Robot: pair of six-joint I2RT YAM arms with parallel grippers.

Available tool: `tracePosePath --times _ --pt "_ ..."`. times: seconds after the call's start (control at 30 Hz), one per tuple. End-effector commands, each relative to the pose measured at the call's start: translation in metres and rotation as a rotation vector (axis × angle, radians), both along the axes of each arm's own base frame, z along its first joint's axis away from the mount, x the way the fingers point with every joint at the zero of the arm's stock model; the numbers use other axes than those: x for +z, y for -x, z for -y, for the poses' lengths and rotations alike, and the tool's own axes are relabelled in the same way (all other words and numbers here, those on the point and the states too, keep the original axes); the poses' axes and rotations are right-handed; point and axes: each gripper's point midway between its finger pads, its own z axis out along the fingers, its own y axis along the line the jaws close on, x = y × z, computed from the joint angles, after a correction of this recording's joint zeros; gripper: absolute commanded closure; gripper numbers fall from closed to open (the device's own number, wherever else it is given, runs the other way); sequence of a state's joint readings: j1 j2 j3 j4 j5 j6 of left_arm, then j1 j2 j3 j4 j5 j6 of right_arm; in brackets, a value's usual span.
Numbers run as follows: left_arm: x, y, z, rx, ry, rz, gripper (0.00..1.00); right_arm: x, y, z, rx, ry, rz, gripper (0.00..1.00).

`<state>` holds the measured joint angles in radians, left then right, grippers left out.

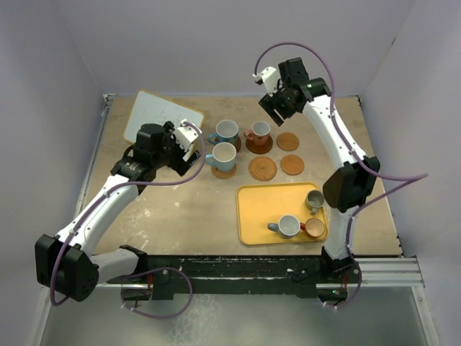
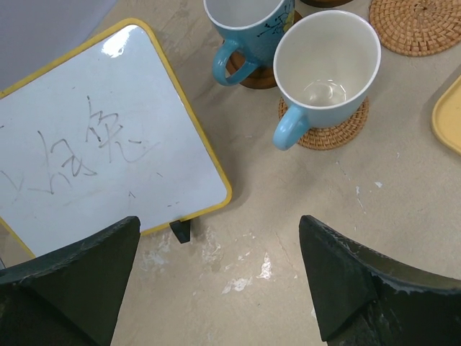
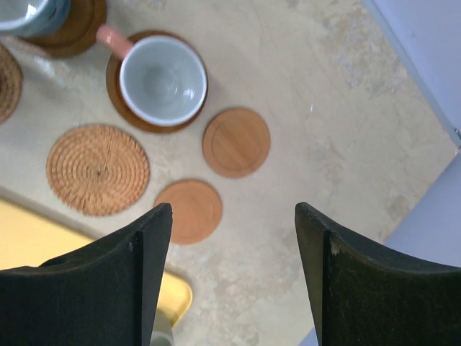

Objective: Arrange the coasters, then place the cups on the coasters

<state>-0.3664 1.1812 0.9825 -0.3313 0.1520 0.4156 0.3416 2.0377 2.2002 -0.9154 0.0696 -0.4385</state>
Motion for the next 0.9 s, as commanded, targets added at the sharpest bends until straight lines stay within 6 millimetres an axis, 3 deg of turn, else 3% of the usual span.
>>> tracePosePath --times 0.0,0.27,0.43,0.6,0.87 --pt "0.024 -0.009 -0.002 -0.012 -0.017 0.065 0.11 0.014 0.030 0.009 0.044 0.020 0.012 0.29" --pt "0.034 -0.013 -0.012 0.022 -0.065 0.083 0.10 0.021 0.111 0.018 0.173 -0.020 -0.014 0.28" --pt "0.046 -0.023 -0.031 0.152 -0.075 0.128 0.10 0.021 0.157 0.022 0.234 -0.059 -0.031 0.26" --pt "0.054 -0.030 -0.050 0.284 -0.087 0.160 0.09 0.015 0.194 0.024 0.278 -0.096 -0.052 0.23" --pt "0.081 -0.016 -0.060 0.330 -0.054 0.175 0.02 -0.015 0.235 0.032 0.293 -0.118 -0.093 0.20"
